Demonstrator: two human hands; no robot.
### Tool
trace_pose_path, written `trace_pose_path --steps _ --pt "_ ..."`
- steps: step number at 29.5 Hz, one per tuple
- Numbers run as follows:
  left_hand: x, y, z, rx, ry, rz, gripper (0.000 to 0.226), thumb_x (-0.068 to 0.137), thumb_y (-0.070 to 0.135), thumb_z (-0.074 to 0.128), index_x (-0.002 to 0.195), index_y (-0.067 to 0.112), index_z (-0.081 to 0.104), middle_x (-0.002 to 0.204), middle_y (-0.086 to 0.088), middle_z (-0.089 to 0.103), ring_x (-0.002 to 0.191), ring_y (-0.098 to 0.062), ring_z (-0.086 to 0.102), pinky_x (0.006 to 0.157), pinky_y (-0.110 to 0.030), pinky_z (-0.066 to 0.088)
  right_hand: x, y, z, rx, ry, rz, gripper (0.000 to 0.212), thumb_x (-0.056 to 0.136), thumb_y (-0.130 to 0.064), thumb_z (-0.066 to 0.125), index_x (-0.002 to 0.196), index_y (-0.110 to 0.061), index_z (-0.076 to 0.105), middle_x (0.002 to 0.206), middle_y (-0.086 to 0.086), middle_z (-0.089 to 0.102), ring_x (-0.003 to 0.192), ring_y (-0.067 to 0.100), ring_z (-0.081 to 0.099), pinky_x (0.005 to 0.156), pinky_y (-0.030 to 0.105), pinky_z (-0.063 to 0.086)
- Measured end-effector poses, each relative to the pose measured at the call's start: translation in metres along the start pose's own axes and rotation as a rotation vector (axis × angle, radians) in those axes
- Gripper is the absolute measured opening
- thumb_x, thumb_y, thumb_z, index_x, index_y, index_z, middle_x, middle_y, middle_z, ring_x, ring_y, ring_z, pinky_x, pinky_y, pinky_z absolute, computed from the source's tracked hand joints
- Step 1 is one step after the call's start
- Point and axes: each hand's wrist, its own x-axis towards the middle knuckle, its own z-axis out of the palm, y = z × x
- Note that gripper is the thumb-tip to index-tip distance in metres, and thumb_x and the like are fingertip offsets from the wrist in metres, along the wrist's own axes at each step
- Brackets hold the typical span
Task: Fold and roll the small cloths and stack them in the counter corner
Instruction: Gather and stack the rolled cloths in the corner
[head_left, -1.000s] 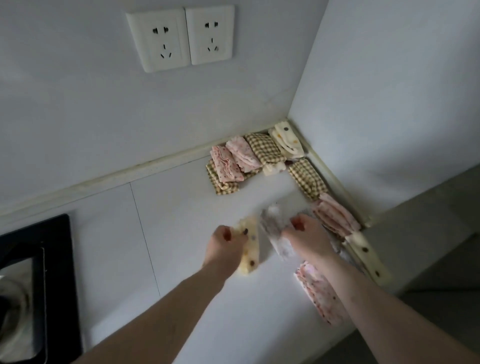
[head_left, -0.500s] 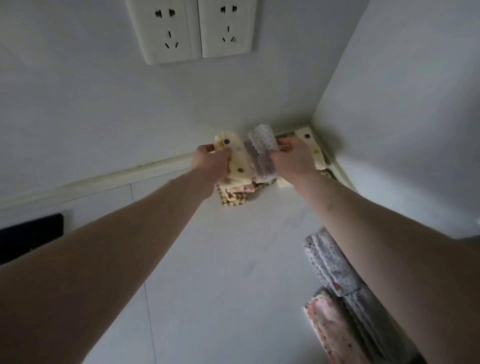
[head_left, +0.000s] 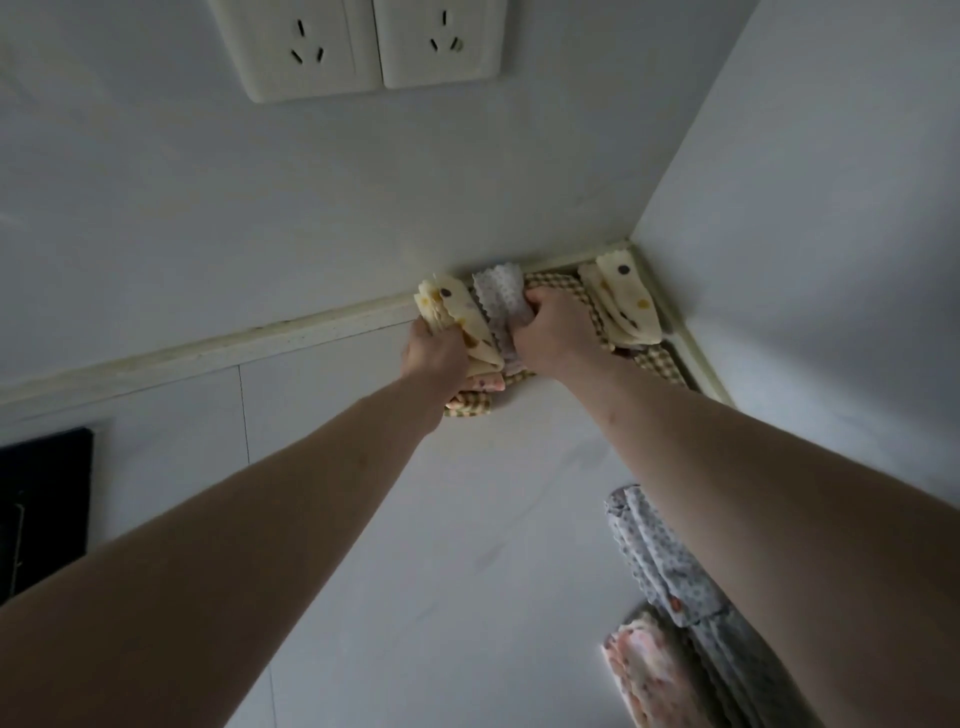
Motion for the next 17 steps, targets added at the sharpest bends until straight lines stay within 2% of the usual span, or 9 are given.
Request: trace_pose_path --steps 3,4,6,7,9,13,16,17 --pt "-0.007 0.005 -0.003 -0.039 -0.040 -0.002 0.054 0.078 0.033 0.045 0.130 0.026 0.059 0.118 -0.004 0.072 0.101 -0.026 0.071 0.092 -0.047 0.060 -0.008 0.001 -0.005 0.041 0.050 -0.021 0.029 0.087 -0.020 0.061 0.112 -0.011 0.070 0.107 0.007 0.074 0.102 0.029 0.066 0.074 0.026 0.038" --pt "-0.013 0.007 -0.006 -0.025 -0.040 -0.002 0.058 0.080 0.035 0.048 0.137 0.027 0.056 0.126 -0.004 0.069 0.108 -0.026 0.069 0.099 -0.048 0.056 -0.012 0.003 -0.007 0.055 0.081 -0.026 0.033 0.087 -0.023 0.060 0.116 -0.012 0.070 0.110 0.006 0.074 0.105 0.029 0.066 0.078 0.029 0.043" --pt "-0.026 0.008 -0.012 0.020 -0.034 -0.010 0.067 0.091 0.040 0.051 0.155 0.027 0.037 0.150 -0.004 0.052 0.131 -0.029 0.054 0.113 -0.048 0.042 -0.027 0.005 -0.013 0.080 0.144 -0.038 0.040 0.090 -0.031 0.059 0.126 -0.013 0.067 0.120 0.006 0.072 0.114 0.028 0.065 0.094 0.036 0.051" --pt "-0.030 0.005 -0.015 0.041 -0.027 -0.002 0.068 0.097 0.041 0.048 0.160 0.026 0.027 0.157 -0.004 0.043 0.140 -0.030 0.045 0.117 -0.046 0.036 -0.036 0.007 -0.017 0.097 0.166 -0.035 0.042 0.093 -0.033 0.059 0.129 -0.013 0.065 0.125 0.006 0.070 0.118 0.026 0.063 0.100 0.039 0.050" --pt "-0.040 -0.002 -0.023 0.078 0.002 0.051 0.066 0.100 0.042 0.046 0.161 0.027 0.023 0.163 -0.005 0.034 0.147 -0.030 0.036 0.120 -0.049 0.031 -0.059 0.015 -0.024 0.126 0.202 -0.021 0.040 0.097 -0.034 0.060 0.132 -0.015 0.062 0.131 0.003 0.066 0.120 0.022 0.060 0.105 0.041 0.049" --pt "-0.076 -0.015 -0.034 0.183 0.074 0.213 0.070 0.085 0.050 0.050 0.150 0.025 0.040 0.154 -0.002 0.043 0.140 -0.026 0.042 0.116 -0.052 0.036 -0.110 0.044 -0.033 0.184 0.371 0.039 0.024 0.095 -0.026 0.064 0.119 -0.021 0.068 0.120 -0.003 0.069 0.102 0.017 0.067 0.093 0.038 0.056" --pt "-0.107 -0.033 -0.033 0.277 0.090 0.354 0.047 0.095 0.038 0.057 0.139 0.023 0.049 0.140 0.000 0.051 0.130 -0.023 0.049 0.111 -0.048 0.041 -0.154 0.075 -0.037 0.124 0.404 0.199 0.020 0.093 -0.017 0.063 0.112 -0.019 0.068 0.113 0.001 0.070 0.102 0.020 0.067 0.090 0.029 0.051" --pt "-0.116 -0.042 -0.032 0.295 0.074 0.386 0.043 0.096 0.033 0.058 0.137 0.022 0.051 0.135 0.001 0.052 0.126 -0.022 0.051 0.109 -0.046 0.043 -0.169 0.087 -0.036 0.085 0.402 0.238 0.020 0.091 -0.015 0.064 0.111 -0.019 0.068 0.111 0.003 0.070 0.102 0.023 0.066 0.092 0.030 0.052"
